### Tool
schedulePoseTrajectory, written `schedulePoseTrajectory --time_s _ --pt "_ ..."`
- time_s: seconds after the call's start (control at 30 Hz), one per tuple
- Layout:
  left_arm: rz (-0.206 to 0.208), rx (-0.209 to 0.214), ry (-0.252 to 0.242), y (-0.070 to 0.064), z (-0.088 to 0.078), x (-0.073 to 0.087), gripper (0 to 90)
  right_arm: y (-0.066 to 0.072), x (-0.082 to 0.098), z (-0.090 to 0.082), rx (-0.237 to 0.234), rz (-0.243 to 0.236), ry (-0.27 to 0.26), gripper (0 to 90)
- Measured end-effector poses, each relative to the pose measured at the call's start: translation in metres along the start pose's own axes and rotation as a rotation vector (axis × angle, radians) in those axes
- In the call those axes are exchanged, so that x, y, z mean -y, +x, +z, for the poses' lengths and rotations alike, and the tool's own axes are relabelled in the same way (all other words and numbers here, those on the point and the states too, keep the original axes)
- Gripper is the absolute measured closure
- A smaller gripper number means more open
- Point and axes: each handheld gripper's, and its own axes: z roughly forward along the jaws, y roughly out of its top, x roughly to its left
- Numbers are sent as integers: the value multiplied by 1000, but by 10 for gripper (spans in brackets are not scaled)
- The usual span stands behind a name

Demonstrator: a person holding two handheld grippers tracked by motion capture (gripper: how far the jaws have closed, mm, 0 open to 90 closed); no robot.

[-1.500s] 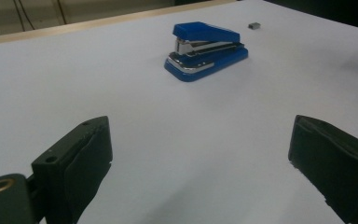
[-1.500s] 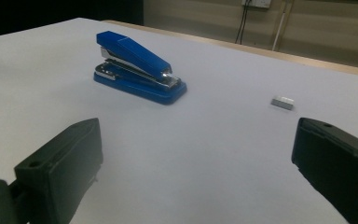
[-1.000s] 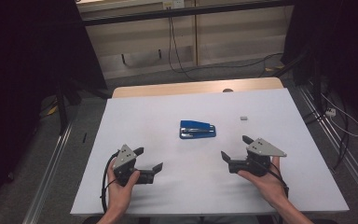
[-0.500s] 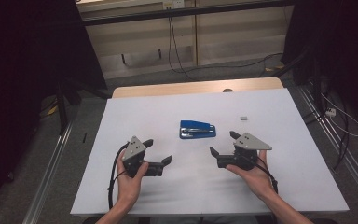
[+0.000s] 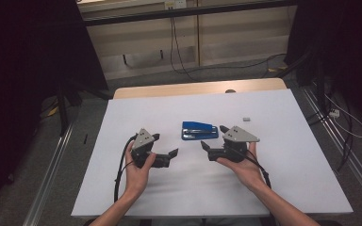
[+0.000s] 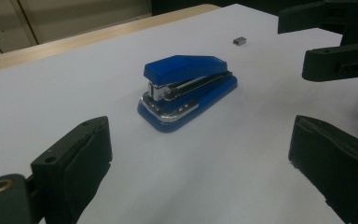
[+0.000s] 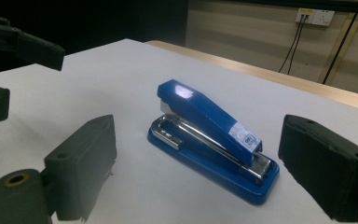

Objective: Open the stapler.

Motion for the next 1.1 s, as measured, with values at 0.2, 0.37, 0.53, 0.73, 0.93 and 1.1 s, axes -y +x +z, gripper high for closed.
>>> schedulePoseTrajectory --time_s 0.2,0.37,0.53,0.73,0.93,1.1 --pt "-2 -9 -3 4 7 -6 62 1 -2 11 -19 6 7 157" --pt "-8 -19 -16 4 10 -10 39 2 -5 19 -19 13 13 180" --pt "24 -20 1 7 17 -13 56 3 -5 25 -25 13 26 208" --pt "-1 -19 -7 14 27 -19 58 1 -7 33 -51 28 37 308" --pt "28 -27 -4 21 40 -28 61 -4 -7 40 -51 28 42 414" --pt "46 -52 5 26 55 -36 61 -8 -6 45 -48 37 55 435"
